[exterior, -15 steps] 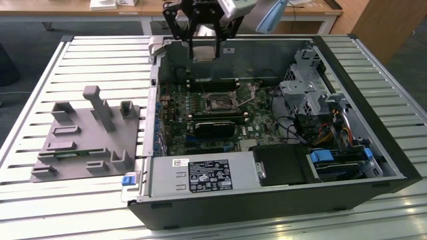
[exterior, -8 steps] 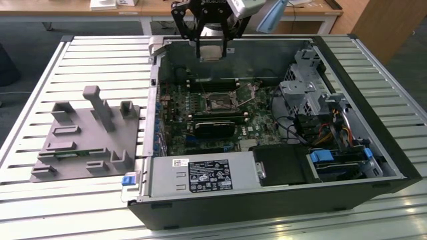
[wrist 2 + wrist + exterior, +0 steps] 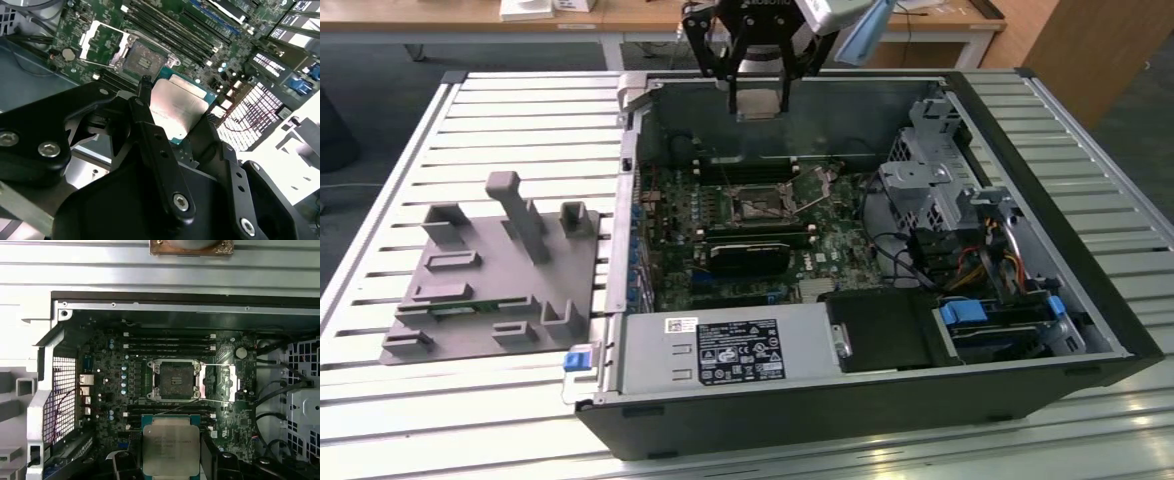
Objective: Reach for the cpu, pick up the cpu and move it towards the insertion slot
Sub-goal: 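Pick up the cpu and move it towards the insertion slot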
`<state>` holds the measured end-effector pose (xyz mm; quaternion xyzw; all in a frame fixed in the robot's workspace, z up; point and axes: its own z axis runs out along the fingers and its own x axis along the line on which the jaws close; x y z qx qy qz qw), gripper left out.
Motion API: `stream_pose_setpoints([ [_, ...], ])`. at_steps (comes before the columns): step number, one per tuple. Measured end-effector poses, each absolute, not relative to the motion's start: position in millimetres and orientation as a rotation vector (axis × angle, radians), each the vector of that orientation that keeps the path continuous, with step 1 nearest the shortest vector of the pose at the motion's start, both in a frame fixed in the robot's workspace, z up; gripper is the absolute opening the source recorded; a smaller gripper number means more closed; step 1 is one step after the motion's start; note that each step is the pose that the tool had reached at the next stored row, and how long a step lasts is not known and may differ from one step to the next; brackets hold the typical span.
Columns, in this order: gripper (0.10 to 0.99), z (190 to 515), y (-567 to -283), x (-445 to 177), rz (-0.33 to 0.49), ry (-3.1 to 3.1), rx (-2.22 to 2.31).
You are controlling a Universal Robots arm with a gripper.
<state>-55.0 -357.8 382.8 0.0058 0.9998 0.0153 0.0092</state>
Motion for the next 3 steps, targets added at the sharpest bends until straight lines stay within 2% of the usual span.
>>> stream_pose_setpoints([
  [3, 0.545, 382.6, -356.8, -50.0, 0.048, 3.120, 0.022],
])
